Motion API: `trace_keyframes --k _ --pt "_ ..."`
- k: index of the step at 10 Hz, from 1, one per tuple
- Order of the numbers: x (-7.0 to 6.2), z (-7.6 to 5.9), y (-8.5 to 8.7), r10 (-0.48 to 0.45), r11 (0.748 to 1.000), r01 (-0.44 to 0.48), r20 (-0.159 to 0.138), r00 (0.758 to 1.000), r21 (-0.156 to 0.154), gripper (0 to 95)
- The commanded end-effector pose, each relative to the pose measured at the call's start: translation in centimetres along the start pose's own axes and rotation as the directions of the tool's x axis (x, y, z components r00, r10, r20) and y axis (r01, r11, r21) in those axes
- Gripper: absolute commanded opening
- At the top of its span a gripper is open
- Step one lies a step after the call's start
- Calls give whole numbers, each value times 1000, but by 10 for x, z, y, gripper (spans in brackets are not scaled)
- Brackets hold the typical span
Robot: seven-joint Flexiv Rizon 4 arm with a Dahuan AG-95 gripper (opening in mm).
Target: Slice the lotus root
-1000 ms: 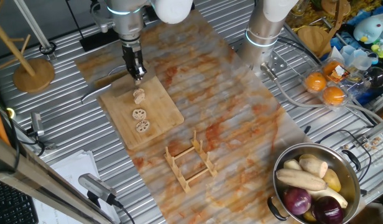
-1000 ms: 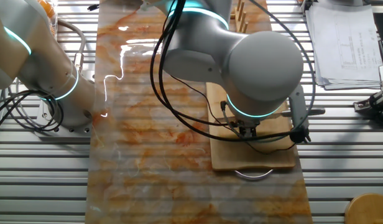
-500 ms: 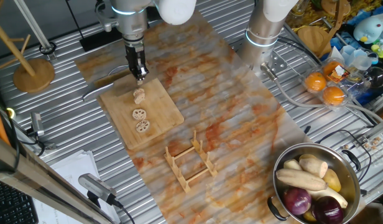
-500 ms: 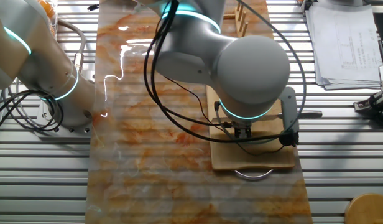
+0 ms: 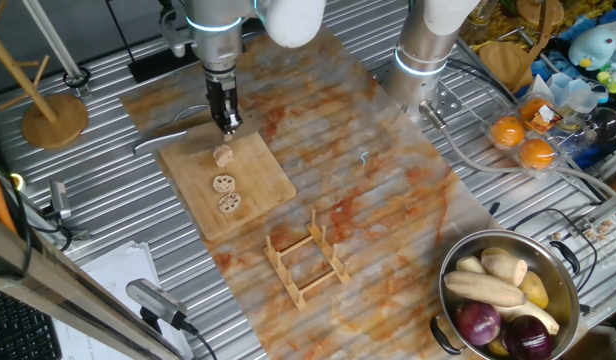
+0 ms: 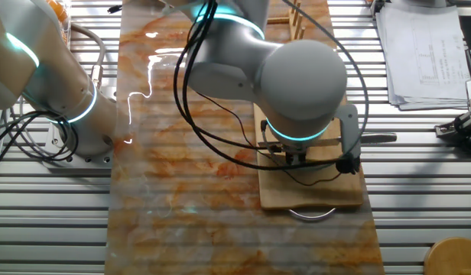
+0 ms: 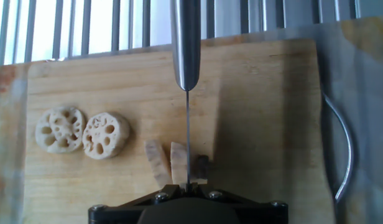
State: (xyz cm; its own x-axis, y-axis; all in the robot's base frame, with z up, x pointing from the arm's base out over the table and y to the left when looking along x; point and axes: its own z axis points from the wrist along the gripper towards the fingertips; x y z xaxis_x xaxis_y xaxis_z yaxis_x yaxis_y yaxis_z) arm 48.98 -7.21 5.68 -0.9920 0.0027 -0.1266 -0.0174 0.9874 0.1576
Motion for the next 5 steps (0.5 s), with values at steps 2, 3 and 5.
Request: trace_keyframes --k 2,3,5 --pt "0 4 0 -6 1000 5 -9 1000 -23 0" --pt "-4 9 3 1 1000 -1 -30 1000 -6 0" --pt "-7 26 9 11 1000 -10 -33 999 18 0"
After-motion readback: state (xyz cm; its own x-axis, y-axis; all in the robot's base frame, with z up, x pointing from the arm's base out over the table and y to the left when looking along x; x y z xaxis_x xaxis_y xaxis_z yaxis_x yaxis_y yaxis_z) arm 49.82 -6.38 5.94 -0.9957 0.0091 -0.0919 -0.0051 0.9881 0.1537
